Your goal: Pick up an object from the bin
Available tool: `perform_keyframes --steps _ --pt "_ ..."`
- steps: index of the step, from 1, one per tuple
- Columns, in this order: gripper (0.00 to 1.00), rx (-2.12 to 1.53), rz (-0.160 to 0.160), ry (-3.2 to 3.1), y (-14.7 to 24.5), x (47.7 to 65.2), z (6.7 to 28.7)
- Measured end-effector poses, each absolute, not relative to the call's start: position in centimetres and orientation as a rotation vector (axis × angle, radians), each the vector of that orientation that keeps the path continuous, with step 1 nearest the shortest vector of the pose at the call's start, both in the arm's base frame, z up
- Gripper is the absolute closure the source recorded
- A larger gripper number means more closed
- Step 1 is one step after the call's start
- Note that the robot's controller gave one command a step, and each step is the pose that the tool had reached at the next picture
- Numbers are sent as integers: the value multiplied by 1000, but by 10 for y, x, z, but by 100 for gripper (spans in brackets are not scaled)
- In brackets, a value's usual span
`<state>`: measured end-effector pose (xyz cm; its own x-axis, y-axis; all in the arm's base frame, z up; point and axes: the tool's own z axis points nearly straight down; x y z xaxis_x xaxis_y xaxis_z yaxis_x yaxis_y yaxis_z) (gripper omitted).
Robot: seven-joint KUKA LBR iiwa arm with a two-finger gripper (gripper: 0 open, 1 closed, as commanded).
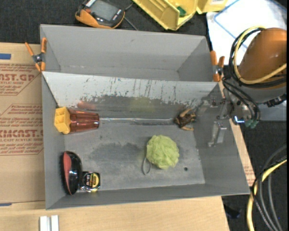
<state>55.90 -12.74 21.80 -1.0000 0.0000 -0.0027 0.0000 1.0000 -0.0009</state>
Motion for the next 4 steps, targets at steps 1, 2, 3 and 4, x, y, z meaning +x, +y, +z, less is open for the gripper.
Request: perform_keyframes --steps 1,2,3,4 --pt "0 0 -1 3139 -127 559 218" --pt "0 46 0 3138 -113 537 177" --pt "0 160 -1 3126 -100 553 149" --pt "0 467 0 3103 -73 544 115"
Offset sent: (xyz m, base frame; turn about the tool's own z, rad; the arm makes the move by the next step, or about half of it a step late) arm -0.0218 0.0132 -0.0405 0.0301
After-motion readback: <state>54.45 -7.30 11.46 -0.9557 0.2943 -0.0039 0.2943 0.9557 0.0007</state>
